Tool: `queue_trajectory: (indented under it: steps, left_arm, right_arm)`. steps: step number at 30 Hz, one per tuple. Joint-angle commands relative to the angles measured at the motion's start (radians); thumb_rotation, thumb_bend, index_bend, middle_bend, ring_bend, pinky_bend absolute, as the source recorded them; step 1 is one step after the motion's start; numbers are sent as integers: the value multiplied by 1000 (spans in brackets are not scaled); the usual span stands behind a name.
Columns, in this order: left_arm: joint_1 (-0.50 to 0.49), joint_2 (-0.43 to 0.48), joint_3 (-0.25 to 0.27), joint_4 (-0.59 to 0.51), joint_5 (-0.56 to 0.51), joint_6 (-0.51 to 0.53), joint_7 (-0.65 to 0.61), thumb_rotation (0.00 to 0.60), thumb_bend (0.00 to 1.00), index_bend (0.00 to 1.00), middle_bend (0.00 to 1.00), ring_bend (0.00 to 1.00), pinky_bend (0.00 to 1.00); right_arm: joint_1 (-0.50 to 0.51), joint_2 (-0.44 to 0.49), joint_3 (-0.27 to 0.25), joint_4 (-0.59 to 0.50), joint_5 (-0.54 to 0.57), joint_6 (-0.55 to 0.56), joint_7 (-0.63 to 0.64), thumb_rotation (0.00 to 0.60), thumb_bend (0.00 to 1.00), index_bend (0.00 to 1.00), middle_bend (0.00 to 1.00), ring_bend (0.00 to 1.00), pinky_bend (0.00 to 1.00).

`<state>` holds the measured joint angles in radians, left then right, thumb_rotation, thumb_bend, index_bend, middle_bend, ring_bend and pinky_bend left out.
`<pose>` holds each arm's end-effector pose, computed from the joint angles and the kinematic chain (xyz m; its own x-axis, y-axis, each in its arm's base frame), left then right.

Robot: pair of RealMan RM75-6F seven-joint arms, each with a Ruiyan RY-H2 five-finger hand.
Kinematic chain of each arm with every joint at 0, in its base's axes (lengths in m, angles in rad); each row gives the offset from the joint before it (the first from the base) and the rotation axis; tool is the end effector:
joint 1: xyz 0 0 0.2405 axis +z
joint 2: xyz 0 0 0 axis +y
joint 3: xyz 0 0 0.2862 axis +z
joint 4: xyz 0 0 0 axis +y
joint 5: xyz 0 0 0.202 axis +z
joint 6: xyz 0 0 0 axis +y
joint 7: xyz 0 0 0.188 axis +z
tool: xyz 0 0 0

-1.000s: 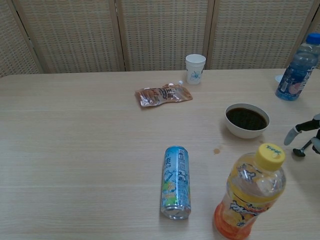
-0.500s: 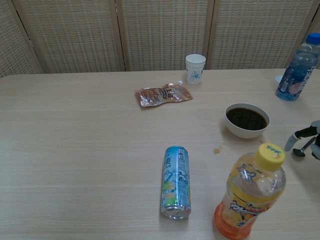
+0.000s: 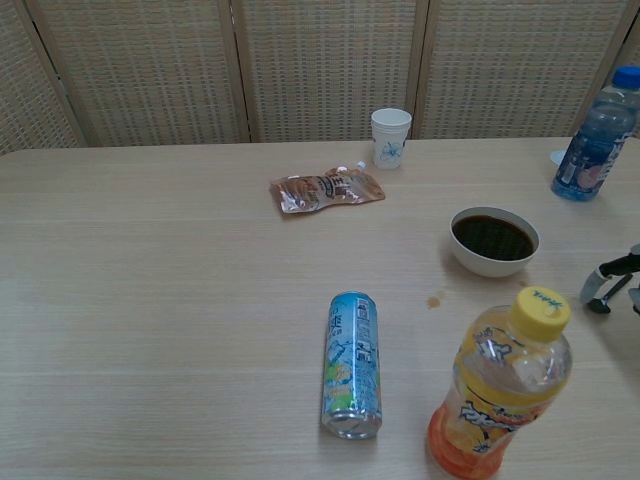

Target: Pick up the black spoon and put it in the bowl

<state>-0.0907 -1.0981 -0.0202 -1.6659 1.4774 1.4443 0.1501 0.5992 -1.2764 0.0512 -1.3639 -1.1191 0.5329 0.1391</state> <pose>-0.3338 0.2214 0.1708 0.4991 0.0732 0.8635 0.8659 -0.0039 -0.5002 -0.3412 -0.3585 0.0291 0.2292 -0.6616 0.7140 -0.9491 0.0109 0.3148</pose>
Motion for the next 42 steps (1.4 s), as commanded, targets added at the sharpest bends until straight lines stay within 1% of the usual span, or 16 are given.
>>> queue_trajectory:
  steps: [1, 13, 23, 35, 42]
  left_arm:
    - [0, 0, 0, 0, -1, -1, 0, 600, 323, 0, 0, 0, 0]
    - [-3, 0, 1, -4, -3, -6, 4, 600, 324, 0, 0, 0, 0]
    - [-3, 0, 3, -5, -4, -7, 6, 600, 323, 0, 0, 0, 0]
    - [-9, -4, 2, -8, -2, -11, 11, 600, 323, 0, 0, 0, 0]
    - [-12, -6, 1, -11, -3, -14, 19, 600, 323, 0, 0, 0, 0]
  right_arm:
    - [2, -3, -2, 8, 5, -4, -1, 600, 989, 263, 941, 994, 1000]
    - [9, -27, -11, 60, 32, -24, -6, 600, 989, 263, 941, 994, 1000]
    - [8, -35, -15, 75, 41, -29, -9, 600, 989, 263, 941, 994, 1000]
    - [-5, -11, -30, 61, 46, -24, -16, 600, 989, 263, 941, 994, 1000]
    - [-11, 1, -31, 77, 56, -24, -14, 600, 989, 263, 941, 994, 1000]
